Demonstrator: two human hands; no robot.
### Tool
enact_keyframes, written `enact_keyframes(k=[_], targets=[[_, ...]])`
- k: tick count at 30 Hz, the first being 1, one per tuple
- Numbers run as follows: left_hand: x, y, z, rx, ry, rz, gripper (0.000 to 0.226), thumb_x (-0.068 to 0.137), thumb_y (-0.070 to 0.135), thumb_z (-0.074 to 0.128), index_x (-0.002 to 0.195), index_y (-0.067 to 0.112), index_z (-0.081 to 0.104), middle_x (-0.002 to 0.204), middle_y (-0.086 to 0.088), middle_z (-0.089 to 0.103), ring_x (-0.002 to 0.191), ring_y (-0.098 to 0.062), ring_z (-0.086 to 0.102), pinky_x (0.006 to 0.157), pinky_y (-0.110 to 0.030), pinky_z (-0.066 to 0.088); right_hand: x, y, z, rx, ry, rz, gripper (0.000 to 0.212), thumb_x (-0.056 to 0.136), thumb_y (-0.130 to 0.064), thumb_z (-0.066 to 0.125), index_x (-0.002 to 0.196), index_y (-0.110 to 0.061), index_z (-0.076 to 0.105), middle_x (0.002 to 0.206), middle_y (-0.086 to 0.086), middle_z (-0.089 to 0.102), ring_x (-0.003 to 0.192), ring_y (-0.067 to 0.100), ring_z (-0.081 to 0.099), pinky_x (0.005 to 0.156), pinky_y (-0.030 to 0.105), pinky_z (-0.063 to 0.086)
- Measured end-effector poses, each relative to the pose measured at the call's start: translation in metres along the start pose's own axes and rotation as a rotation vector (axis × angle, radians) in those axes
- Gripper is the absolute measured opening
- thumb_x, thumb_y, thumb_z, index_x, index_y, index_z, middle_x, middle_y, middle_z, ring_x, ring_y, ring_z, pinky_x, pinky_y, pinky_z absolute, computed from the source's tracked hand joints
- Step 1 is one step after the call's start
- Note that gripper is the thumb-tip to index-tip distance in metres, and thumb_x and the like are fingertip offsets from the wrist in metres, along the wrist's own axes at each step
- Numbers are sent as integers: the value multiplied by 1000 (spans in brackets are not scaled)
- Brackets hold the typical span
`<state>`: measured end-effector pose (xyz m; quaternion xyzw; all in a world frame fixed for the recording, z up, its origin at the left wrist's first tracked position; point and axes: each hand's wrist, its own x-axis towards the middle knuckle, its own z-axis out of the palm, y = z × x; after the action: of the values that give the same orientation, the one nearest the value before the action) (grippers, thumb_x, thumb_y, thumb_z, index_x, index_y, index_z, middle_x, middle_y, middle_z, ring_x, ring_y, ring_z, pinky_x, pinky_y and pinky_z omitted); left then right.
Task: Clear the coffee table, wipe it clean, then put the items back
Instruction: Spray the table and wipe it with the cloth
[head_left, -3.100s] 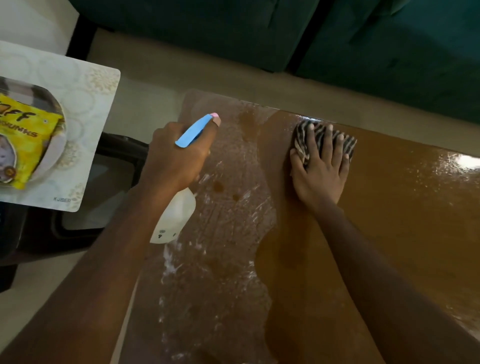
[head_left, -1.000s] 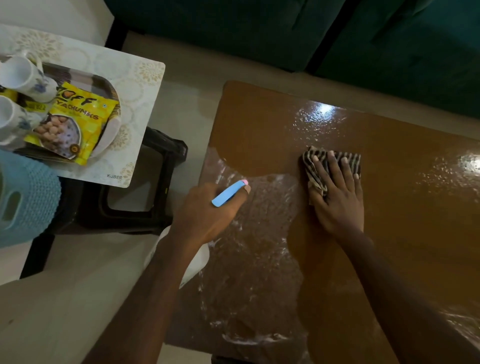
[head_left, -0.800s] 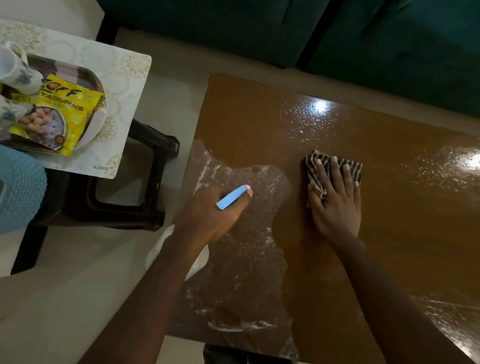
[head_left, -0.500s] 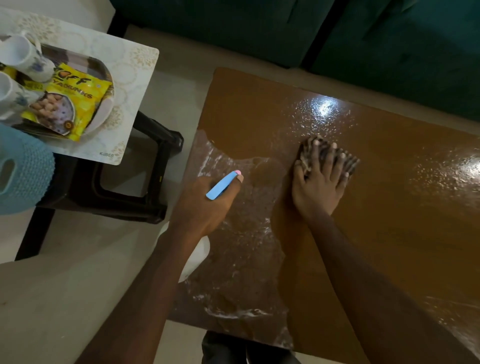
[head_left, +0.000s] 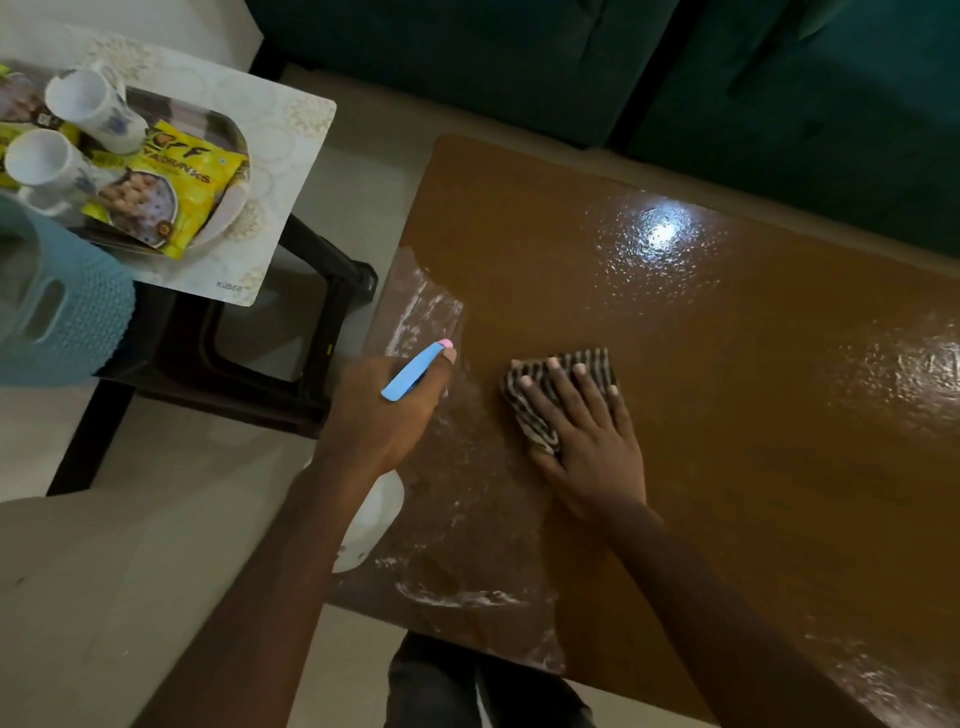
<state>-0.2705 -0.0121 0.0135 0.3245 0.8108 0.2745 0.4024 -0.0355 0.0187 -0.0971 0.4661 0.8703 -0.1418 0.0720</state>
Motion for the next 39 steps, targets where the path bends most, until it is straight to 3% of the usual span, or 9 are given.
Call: enact_keyframes(k=[7, 18, 21, 25, 28, 31, 33, 36, 39], targets=[[4, -10, -2, 34, 11, 3, 59, 86, 62, 55, 73, 6, 66, 70, -20, 65, 67, -38, 64, 58, -48, 56, -2, -3, -3, 121, 14, 349, 70, 92, -62, 17, 156, -44, -3, 166, -13, -10, 152, 14, -14, 123, 44, -6], [32, -25, -44, 0, 80, 93, 48, 91, 53, 55, 72, 10, 65, 64, -15, 63, 53, -27, 59, 52, -32, 53, 87, -46, -18, 161, 56, 437, 65, 100, -61, 26, 156, -46, -2, 167, -8, -12, 152, 18, -15, 121, 46, -8], [37, -33, -61, -69, 104, 116, 47, 92, 51, 55, 66, 13, 62, 64, -15, 63, 48, -22, 57, 47, -26, 49, 137, -74, -26, 177, 69, 348, 64, 99, -64, 24, 155, -47, -2, 167, -6, -11, 153, 20, -15, 120, 47, -9], [44, -42, -81, -109, 156, 120, 51, 92, 52, 54, 56, 17, 56, 63, -14, 64, 47, -22, 57, 48, -31, 49, 177, -129, -23, 126, 88, 165, 62, 99, -60, 27, 157, -44, 9, 168, -3, -2, 154, 24, -6, 122, 50, -3], [49, -46, -88, -85, 146, 118, 50, 92, 54, 53, 56, 20, 56, 62, -11, 64, 48, -20, 58, 46, -25, 48, 170, -140, -9, -10, 73, -156, 60, 98, -59, 34, 155, -42, 24, 167, -3, 12, 154, 24, 5, 122, 51, 7], [53, -45, -92, -71, 122, 105, 50, 91, 56, 53, 57, 20, 56, 63, -12, 64, 45, -17, 56, 44, -21, 47, 177, -100, -17, -79, 13, -433, 63, 94, -62, 33, 154, -42, 25, 165, -5, 20, 153, 21, 9, 122, 51, 13], [56, -45, -93, -83, 116, 89, 50, 90, 58, 53, 57, 20, 56, 63, -11, 64, 44, -14, 55, 42, -18, 46, 190, -77, -29, -28, 9, -276, 63, 95, -61, 28, 155, -43, 20, 166, -7, 14, 154, 18, 4, 123, 51, 10], [59, -48, -95, -90, 116, 82, 47, 89, 57, 54, 59, 22, 57, 63, -8, 64, 45, -13, 55, 43, -18, 46, 197, -88, -34, 106, 120, 140, 64, 96, -59, 27, 156, -44, 14, 167, -8, 6, 154, 19, 0, 124, 48, 3], [57, -49, -96, -83, 118, 115, 47, 91, 55, 55, 57, 22, 56, 61, -7, 64, 45, -14, 56, 44, -23, 47, 180, -123, -22, 95, 134, 139, 62, 98, -59, 28, 157, -43, 14, 168, -5, 3, 154, 22, -2, 123, 49, 1]])
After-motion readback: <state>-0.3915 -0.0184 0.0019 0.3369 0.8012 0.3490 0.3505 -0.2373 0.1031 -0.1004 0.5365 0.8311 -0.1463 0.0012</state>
